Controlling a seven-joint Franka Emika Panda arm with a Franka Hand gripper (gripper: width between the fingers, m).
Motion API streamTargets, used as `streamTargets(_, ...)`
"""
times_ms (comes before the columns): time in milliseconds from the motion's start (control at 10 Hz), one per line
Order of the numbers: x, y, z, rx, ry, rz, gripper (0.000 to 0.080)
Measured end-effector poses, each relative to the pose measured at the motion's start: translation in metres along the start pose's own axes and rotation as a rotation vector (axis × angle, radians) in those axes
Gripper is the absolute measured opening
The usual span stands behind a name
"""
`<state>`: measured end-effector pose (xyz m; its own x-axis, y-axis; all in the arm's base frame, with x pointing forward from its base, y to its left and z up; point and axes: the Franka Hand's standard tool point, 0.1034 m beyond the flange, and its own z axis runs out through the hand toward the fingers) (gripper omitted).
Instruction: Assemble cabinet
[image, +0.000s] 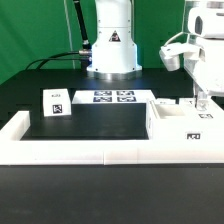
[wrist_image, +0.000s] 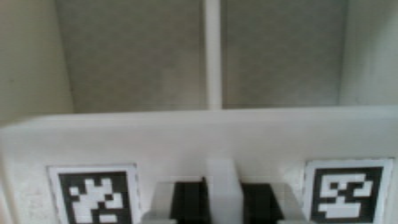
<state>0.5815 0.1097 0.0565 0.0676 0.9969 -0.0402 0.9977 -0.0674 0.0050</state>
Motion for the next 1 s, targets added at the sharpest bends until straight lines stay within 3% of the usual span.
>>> streamTargets(300, 0.0, 0.0, 0.0, 0.0, 0.001, -0.006, 0.0078)
streamTargets(400, 0.0, 0.0, 0.0, 0.0, 0.001, -0.006, 0.0261)
streamTargets(500, 0.0, 0.0, 0.0, 0.0, 0.001, -0.006, 0.0261)
streamTargets(600, 0.0, 0.0, 0.0, 0.0, 0.001, -0.006, 0.0451)
streamTargets(800, -0.001, -0.001, -0.001, -0.001, 0.0, -0.01, 0.0743)
streamTargets(1000, -0.008, -0.007, -0.013, -0.008, -0.009, -0.014, 0.0782)
